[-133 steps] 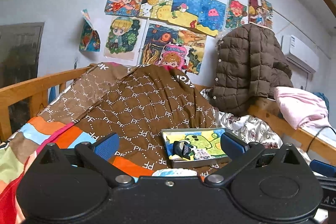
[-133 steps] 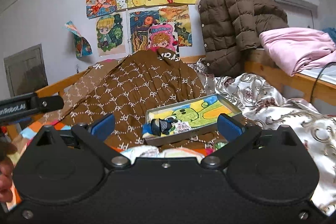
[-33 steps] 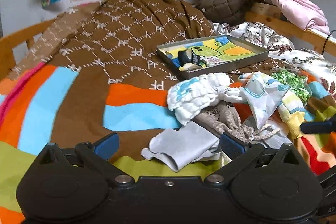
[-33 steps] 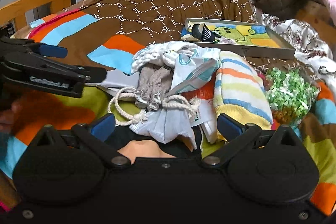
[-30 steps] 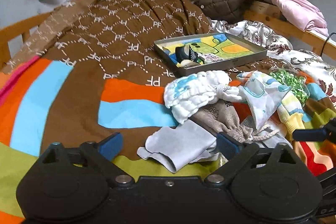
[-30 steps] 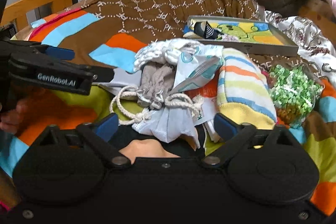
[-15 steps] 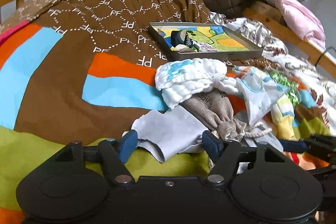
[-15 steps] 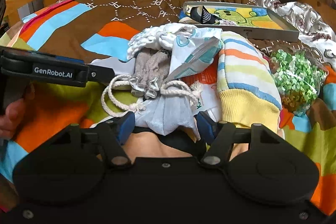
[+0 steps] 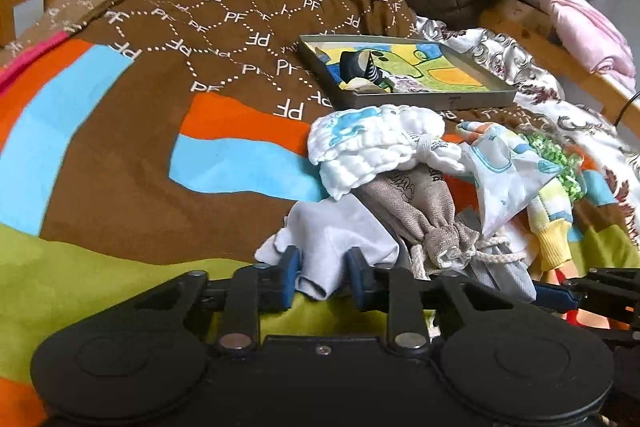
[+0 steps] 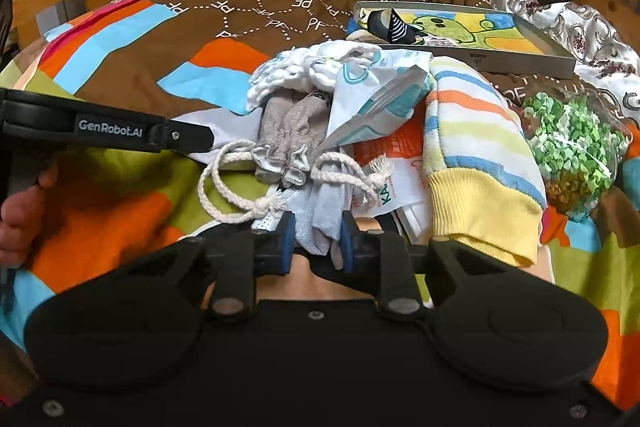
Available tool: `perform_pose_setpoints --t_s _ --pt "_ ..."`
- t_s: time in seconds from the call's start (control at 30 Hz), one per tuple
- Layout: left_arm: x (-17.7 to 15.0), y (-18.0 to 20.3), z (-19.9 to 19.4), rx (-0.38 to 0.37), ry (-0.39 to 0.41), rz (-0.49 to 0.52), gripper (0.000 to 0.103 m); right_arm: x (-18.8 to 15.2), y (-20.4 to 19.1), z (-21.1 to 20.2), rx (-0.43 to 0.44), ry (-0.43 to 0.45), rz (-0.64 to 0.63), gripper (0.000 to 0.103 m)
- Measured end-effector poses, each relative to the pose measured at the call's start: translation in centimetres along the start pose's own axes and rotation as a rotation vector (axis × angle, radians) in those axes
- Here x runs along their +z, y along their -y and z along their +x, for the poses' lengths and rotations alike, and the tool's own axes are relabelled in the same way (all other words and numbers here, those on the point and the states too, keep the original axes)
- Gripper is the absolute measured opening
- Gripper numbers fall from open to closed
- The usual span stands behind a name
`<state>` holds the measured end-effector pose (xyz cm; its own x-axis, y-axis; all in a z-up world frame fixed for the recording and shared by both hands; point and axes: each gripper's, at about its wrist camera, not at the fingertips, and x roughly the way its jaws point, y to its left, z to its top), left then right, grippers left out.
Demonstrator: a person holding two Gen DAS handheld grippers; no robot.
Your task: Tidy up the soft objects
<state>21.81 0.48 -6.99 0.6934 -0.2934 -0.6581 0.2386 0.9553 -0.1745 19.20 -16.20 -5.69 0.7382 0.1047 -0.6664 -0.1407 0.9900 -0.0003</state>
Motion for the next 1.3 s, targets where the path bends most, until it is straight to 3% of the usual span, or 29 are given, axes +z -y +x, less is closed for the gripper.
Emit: perform_pose_setpoints --t_s 0.03,0.43,0.53,0.8,1.03,1.3 --pt "0.1 0.2 -0.2 0.005 0.004 0.005 0.018 0.0 -0.1 0.0 -0.004 -0.004 -0.006 0.013" --pt "0.6 2.9 -3.3 0.048 0.014 0.035 0.003 -0.9 -1.4 -3.1 -0.07 0.022 -0.068 0.005" --pt "0.5 3.3 -4.5 -0.01 0.0 -0.001 0.002 -1.2 -2.0 -4.6 -0.108 0.077 -0.112 0.004" --pt "0.1 4.6 -8.1 -0.047 0.028 -0.018 0.002 -1.8 -2.8 -8.5 -0.172 0.218 -0.14 0.004" --pt "0.4 5.2 -11.5 -0.081 0.107 -0.031 0.002 -2.4 -2.5 -12.0 -0.212 0.383 -0.143 0.004" --pt "0.6 6.5 -14.1 -0.094 0.164 -0.01 0.002 -3.1 -2.1 -13.7 -0.221 0.497 -0.149 0.004"
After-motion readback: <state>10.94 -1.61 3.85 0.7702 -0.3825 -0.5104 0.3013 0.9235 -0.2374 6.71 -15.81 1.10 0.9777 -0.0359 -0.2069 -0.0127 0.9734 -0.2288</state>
